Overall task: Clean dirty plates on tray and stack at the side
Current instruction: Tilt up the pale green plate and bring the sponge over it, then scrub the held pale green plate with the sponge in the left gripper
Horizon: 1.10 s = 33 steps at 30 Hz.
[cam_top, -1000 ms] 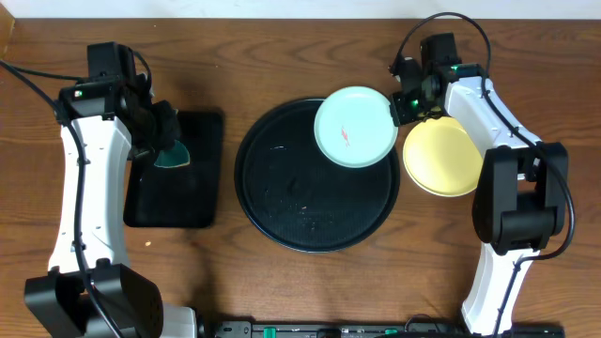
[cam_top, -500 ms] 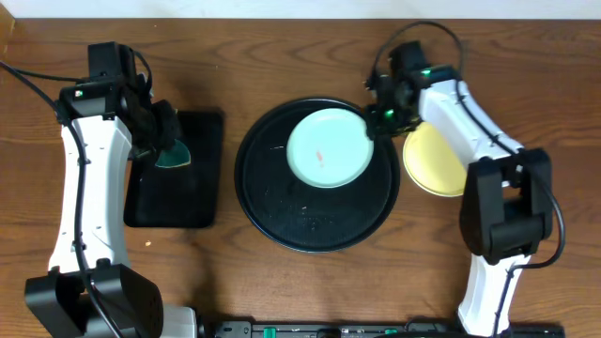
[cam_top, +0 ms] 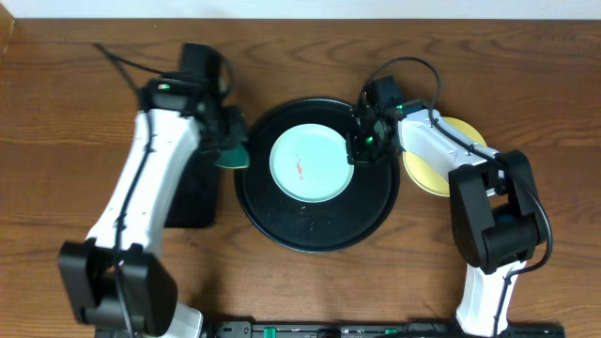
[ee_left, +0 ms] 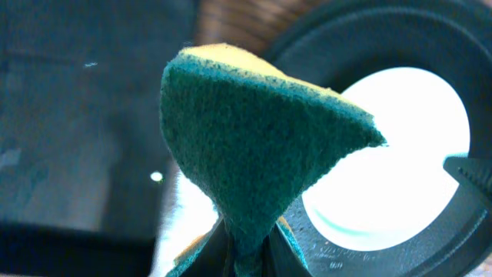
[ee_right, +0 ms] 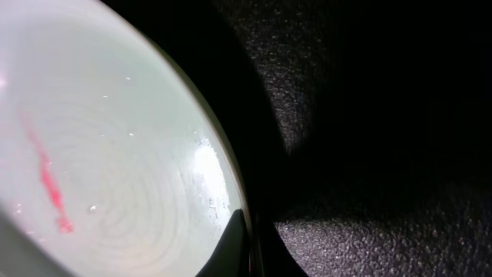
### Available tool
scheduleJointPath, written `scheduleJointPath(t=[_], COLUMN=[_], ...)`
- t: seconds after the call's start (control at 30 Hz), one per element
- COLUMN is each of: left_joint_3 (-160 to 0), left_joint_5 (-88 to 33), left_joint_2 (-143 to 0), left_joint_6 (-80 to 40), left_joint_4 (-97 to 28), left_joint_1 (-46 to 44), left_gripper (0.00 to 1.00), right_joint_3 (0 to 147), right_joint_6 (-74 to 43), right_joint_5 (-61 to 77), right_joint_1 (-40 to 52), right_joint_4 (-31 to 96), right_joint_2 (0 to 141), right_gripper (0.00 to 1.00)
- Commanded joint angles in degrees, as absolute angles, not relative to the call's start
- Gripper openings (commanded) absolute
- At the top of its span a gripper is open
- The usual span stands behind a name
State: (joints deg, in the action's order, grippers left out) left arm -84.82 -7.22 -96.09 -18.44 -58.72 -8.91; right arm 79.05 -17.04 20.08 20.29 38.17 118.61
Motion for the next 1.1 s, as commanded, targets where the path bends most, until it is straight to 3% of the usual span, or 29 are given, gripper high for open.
scheduleJointPath(t=[0.0,0.87,1.07], left_joint_3=[-84.31,-84.31,-84.18], left_joint_5=[-6.98,-7.03,-7.14], left_joint_2=[-99.88,-115.09,-115.9], left_joint_6=[-20.49,-19.46,-32.6], left_joint_4=[-56.69,-47.97,-51.22], left_joint_1=[-13.28,-25.54,-28.75], left_gripper=[0.07,0.07,0.08], right_joint_3=[76.2,76.05,76.03], right_joint_6=[-18.24,-18.35,-18.15], right_joint_5=[17.28,16.51,16.51], right_joint_1=[20.62,21.54,21.71], right_joint_4=[38.54,37.85,37.82], right_joint_2=[118.85,118.85,118.85], right_gripper=[0.01,0.01,0.01])
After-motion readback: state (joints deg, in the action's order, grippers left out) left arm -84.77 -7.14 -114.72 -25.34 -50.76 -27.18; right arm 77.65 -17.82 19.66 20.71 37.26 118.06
